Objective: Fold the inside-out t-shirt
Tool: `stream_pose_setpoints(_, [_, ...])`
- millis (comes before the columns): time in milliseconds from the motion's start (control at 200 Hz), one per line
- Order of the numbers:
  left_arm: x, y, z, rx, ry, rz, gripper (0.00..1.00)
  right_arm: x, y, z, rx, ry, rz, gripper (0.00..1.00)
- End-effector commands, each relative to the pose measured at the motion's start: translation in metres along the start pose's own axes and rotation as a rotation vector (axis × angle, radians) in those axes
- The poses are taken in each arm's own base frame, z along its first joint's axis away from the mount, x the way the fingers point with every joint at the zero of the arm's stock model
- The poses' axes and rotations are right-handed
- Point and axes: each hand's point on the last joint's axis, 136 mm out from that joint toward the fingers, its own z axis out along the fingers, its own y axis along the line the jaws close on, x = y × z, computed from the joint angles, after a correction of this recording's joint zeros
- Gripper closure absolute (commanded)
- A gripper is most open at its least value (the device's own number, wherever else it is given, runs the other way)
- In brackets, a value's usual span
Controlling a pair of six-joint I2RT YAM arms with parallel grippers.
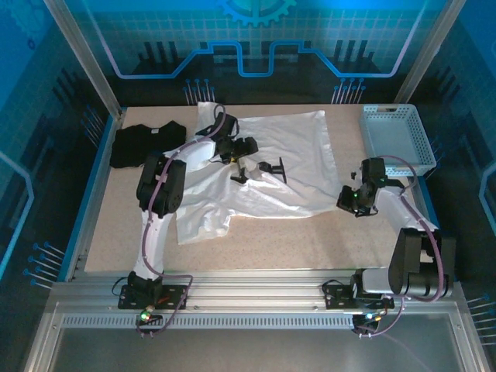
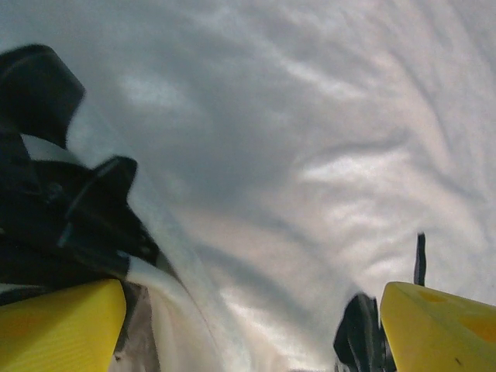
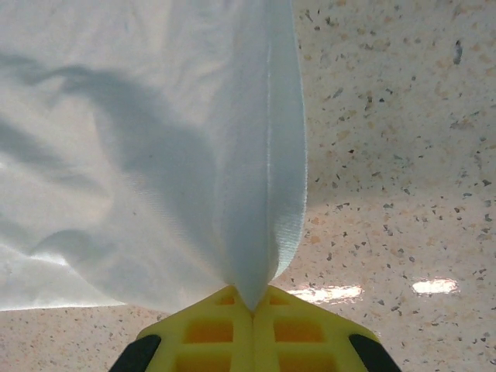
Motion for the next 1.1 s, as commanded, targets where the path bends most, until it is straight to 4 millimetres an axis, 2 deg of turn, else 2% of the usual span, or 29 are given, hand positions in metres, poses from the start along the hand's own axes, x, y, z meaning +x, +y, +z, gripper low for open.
stream_pose_setpoints(0, [-0.016, -0.012, -0.052, -0.014, -0.050, 0.077, 0.13, -0.003, 0.003, -0.008, -0.015, -0.028, 0.008, 0.96])
stream_pose_setpoints(45, [-0.017, -0.019, -0.075, 0.002, -0.088, 0.090, 0.13, -0.002, 0.005, -0.007, -0.017, -0.023, -0.002, 0.96])
stream_pose_setpoints(100, [-0.005, -0.019, -0.100, 0.018, -0.118, 0.093, 0.13, -0.001, 0.006, -0.007, -0.018, -0.022, -0.014, 0.96])
stream_pose_setpoints(160, [0.013, -0.010, -0.128, 0.006, -0.150, 0.083, 0.13, 0.000, 0.008, -0.006, -0.021, -0.019, -0.023, 0.96])
stream_pose_setpoints(200, [0.029, 0.003, -0.145, -0.027, -0.171, 0.072, 0.13, 0.001, 0.009, -0.006, -0.023, -0.017, -0.030, 0.96])
stream_pose_setpoints(260, [0.058, 0.034, -0.166, -0.112, -0.187, 0.044, 0.12, 0.002, 0.012, -0.006, -0.029, -0.014, -0.039, 0.95])
stream_pose_setpoints(390, [0.129, 0.108, -0.202, -0.329, -0.156, -0.046, 0.15, 0.006, 0.021, -0.006, -0.033, -0.008, -0.075, 0.95])
stream_pose_setpoints(445, [0.155, 0.130, -0.215, -0.393, -0.139, -0.080, 0.19, 0.007, 0.024, -0.005, -0.038, -0.005, -0.086, 0.95])
stream_pose_setpoints(515, [0.183, 0.150, -0.222, -0.440, -0.109, -0.126, 0.23, 0.008, 0.027, -0.005, -0.045, -0.002, -0.098, 0.95])
stream_pose_setpoints(680, [0.220, 0.172, -0.220, -0.501, -0.022, -0.204, 0.25, 0.009, 0.031, -0.004, -0.059, 0.000, -0.114, 0.95])
stream_pose_setpoints(890, [0.238, 0.188, -0.214, -0.558, 0.041, -0.213, 0.31, 0.012, 0.031, -0.002, -0.066, 0.004, -0.116, 0.95])
stream_pose_setpoints(1090, [0.257, 0.193, -0.204, -0.550, 0.113, -0.247, 0.46, 0.012, 0.032, -0.003, -0.072, 0.004, -0.120, 0.95])
